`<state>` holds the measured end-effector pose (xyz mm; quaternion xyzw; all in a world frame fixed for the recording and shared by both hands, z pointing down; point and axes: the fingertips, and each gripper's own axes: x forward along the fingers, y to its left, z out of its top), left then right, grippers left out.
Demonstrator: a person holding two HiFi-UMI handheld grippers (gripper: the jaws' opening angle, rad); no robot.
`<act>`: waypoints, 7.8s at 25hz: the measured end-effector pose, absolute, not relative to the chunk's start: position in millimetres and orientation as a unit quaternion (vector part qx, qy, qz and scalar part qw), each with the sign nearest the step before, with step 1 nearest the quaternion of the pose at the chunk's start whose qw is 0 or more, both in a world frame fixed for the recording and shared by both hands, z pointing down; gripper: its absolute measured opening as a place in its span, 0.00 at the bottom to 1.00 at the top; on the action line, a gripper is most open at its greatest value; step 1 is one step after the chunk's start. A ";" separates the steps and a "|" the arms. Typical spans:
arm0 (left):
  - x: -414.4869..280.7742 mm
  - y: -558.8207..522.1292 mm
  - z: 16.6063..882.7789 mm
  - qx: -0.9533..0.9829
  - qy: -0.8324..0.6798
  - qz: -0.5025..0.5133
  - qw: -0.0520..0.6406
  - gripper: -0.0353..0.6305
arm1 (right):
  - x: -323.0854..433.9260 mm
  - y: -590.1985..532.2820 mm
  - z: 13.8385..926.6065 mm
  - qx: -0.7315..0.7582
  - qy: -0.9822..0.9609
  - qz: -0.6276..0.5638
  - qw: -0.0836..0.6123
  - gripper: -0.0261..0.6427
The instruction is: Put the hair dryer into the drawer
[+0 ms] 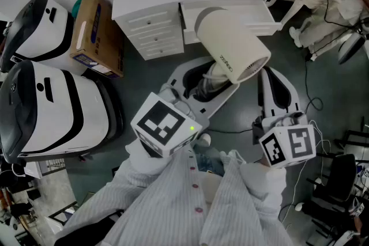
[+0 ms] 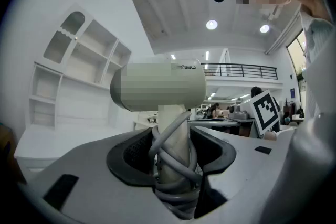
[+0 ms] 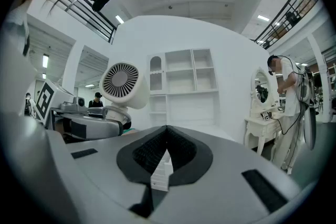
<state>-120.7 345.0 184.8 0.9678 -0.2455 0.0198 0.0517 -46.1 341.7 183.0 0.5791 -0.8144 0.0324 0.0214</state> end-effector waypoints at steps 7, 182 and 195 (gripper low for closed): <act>-104.8 352.3 182.1 0.968 -0.245 0.018 0.049 0.39 | -35.0 345.9 182.1 0.569 -0.822 0.030 0.023 0.06; 125.5 -147.0 521.6 0.912 -0.129 0.338 0.196 0.39 | 216.1 -196.4 362.1 0.548 -0.789 0.246 0.128 0.06; 107.9 -138.2 605.7 0.874 -0.088 0.437 0.192 0.39 | 199.0 -194.9 401.7 0.523 -0.791 0.281 0.147 0.06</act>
